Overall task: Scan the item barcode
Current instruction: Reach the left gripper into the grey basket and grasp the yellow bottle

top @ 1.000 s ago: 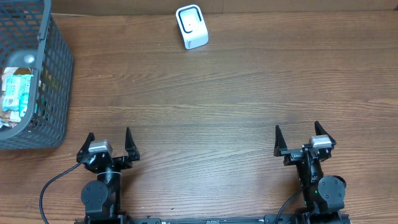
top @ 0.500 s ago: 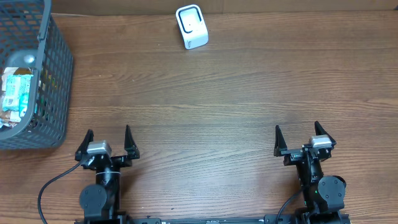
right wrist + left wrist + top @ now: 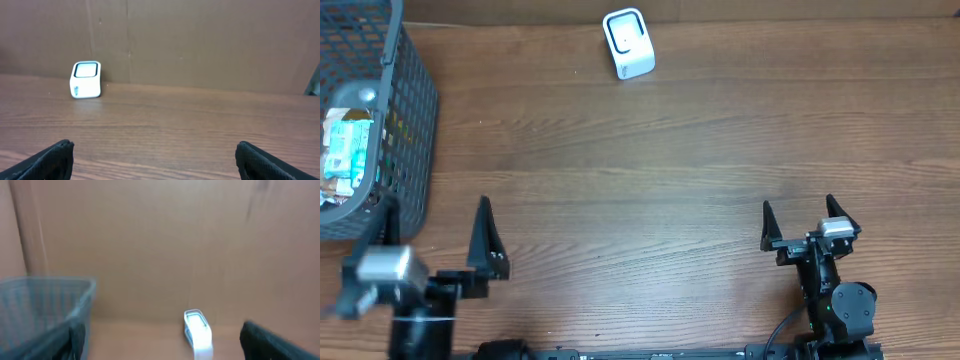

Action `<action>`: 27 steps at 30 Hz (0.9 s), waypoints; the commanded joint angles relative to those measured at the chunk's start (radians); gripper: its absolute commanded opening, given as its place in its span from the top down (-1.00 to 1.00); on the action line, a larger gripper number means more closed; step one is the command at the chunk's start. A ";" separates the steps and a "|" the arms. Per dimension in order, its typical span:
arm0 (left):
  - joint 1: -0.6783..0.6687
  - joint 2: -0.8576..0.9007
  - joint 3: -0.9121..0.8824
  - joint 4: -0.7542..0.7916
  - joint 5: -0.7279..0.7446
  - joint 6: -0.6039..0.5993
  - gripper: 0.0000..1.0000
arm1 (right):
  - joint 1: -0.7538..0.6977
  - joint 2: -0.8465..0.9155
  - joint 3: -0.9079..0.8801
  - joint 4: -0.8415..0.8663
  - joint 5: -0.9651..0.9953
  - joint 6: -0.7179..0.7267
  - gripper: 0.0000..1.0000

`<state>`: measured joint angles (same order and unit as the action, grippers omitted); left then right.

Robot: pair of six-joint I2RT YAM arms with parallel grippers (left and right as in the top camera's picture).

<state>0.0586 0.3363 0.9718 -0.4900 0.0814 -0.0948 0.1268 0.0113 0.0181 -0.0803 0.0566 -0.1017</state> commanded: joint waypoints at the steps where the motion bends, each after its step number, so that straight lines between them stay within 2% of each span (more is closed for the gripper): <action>1: -0.006 0.323 0.366 -0.272 -0.014 0.021 -0.99 | -0.001 -0.007 -0.010 0.000 0.001 -0.002 -1.00; 5: -0.006 0.615 0.694 -0.559 -0.014 0.029 -0.99 | -0.001 -0.007 -0.010 0.000 0.001 -0.002 -1.00; 8: -0.006 0.799 0.856 -0.676 -0.010 0.028 -0.99 | -0.001 -0.007 -0.010 0.000 0.001 -0.002 -1.00; 14: -0.006 1.023 0.923 -0.668 -0.022 0.029 -0.99 | -0.001 -0.007 -0.010 0.000 0.001 -0.001 -1.00; 18: -0.006 1.145 0.923 -0.637 -0.129 0.068 -0.98 | -0.001 -0.007 -0.010 0.000 0.001 -0.001 -1.00; 21: -0.004 1.196 0.924 -0.607 -0.139 0.071 -1.00 | -0.001 -0.007 -0.010 0.000 0.001 -0.001 -1.00; 23: 0.004 1.201 0.924 -0.557 -0.141 0.105 -0.92 | -0.001 -0.007 -0.010 0.000 0.001 -0.002 -1.00; 27: 0.073 1.200 0.965 -0.444 -0.141 0.118 -0.63 | -0.001 -0.007 -0.010 0.000 0.001 -0.001 -1.00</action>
<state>0.0795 1.5620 1.8759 -0.9768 -0.0353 -0.0154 0.1268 0.0101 0.0181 -0.0834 0.0559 -0.1017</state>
